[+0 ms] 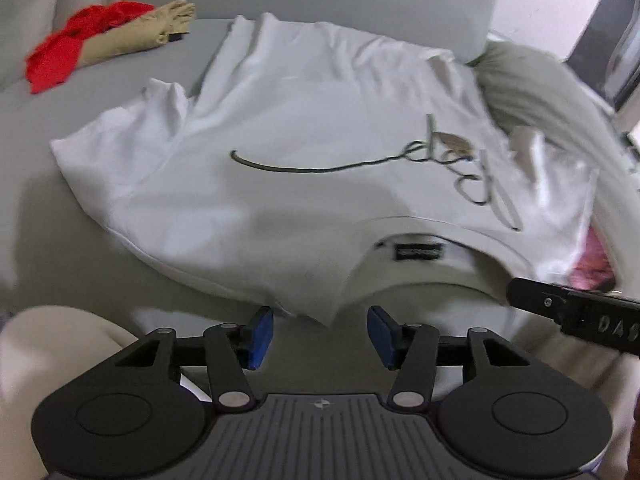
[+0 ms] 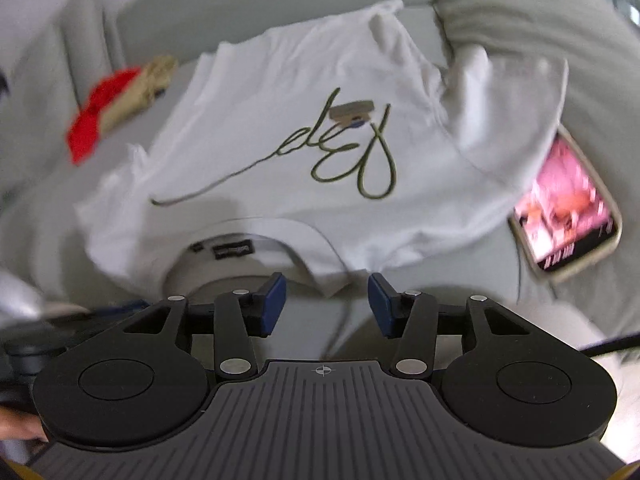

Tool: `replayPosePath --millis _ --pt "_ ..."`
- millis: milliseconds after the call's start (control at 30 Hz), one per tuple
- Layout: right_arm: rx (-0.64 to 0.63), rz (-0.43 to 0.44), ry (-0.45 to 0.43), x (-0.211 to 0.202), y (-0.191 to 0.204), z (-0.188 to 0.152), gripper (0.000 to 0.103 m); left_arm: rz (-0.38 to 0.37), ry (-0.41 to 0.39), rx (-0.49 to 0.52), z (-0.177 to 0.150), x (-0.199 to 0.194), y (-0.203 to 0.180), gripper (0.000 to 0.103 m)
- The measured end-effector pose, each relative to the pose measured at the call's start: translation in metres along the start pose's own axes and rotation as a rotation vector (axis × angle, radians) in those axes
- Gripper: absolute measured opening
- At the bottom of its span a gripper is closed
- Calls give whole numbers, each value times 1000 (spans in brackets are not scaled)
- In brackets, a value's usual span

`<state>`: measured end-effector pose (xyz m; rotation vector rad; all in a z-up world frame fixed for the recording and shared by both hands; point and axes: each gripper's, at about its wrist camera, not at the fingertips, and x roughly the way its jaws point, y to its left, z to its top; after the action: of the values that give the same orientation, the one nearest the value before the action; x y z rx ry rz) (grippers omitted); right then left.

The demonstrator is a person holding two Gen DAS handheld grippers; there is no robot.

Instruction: Fold clothes

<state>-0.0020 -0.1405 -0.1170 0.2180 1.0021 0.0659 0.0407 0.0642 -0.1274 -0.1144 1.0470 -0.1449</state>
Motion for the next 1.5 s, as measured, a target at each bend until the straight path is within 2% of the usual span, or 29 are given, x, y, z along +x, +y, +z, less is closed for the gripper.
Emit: replayPosePath --millis 67,100,133,167,233,367,433,467,500,533,567,633,700,733,767,800,833,933,1000,1033,1100,1133,1167,1233,1267,1300,1367,1400,1500 --pt "-40 -80 5 12 8 3 52 24 -1 -11 3 5 2 40" --pt "-41 -85 8 14 8 2 42 36 -2 -16 5 7 2 22" --pt "-40 -83 0 15 8 2 31 40 -7 -6 6 7 2 15" --pt "-64 -99 -13 15 10 2 6 38 -11 8 6 4 2 13" --pt "-119 -130 -30 12 14 3 6 25 2 27 5 0 4 10" --pt "-219 -139 24 1 21 -4 6 1 101 101 -3 -3 4 10" --pt "-263 -154 71 4 21 -7 8 7 154 91 -7 4 6 10" --pt "-258 -156 82 3 21 -6 14 10 179 83 -9 7 7 11" --pt "-252 -158 94 2 21 -6 31 2 183 79 -10 6 7 18" --pt "-258 -167 93 -3 24 -5 41 -19 169 88 -11 -1 6 30" --pt "-264 -176 92 -8 27 -5 57 -42 150 101 -12 -9 5 34" --pt "-260 -149 38 -23 29 -2 58 -93 48 111 -8 -26 3 38" --pt "-255 -121 -16 -38 31 1 51 -145 -65 117 -3 -44 2 43" --pt "-246 -107 -58 -41 30 5 46 -125 -89 111 2 -41 1 47" --pt "-237 -94 -100 -44 30 10 36 -87 -102 101 8 -34 1 47" --pt "-232 -93 -120 -40 31 16 31 -49 -114 91 14 -26 1 47" --pt "-225 -99 -132 -30 31 21 31 -11 -127 82 19 -19 1 44" --pt "-230 -149 -54 6 34 28 37 43 59 85 23 12 4 38" --pt "-242 -148 71 20 32 20 38 33 126 155 13 14 1 40" --pt "-243 -133 121 23 30 15 39 15 153 154 10 13 4 39" --pt "-213 -87 147 11 21 11 41 -32 203 126 6 8 11 39" --pt "-181 -62 154 4 15 13 41 -57 201 99 8 1 16 39" --pt "-149 -38 162 -3 9 15 41 -77 179 78 13 -7 20 40" --pt "-85 16 99 -26 -1 31 46 -109 103 47 31 -30 27 44" --pt "-68 39 56 -40 -5 42 55 -128 58 33 43 -43 30 45" --pt "-51 62 12 -55 -9 53 59 -147 14 18 55 -56 33 49" --pt "-35 105 -61 -84 -14 79 62 -184 -76 -10 83 -79 41 57" --pt "-30 127 -91 -97 -17 93 70 -199 -114 -20 97 -86 43 61" --pt "-32 152 -142 -117 -27 135 80 -221 -189 -46 139 -91 52 70"
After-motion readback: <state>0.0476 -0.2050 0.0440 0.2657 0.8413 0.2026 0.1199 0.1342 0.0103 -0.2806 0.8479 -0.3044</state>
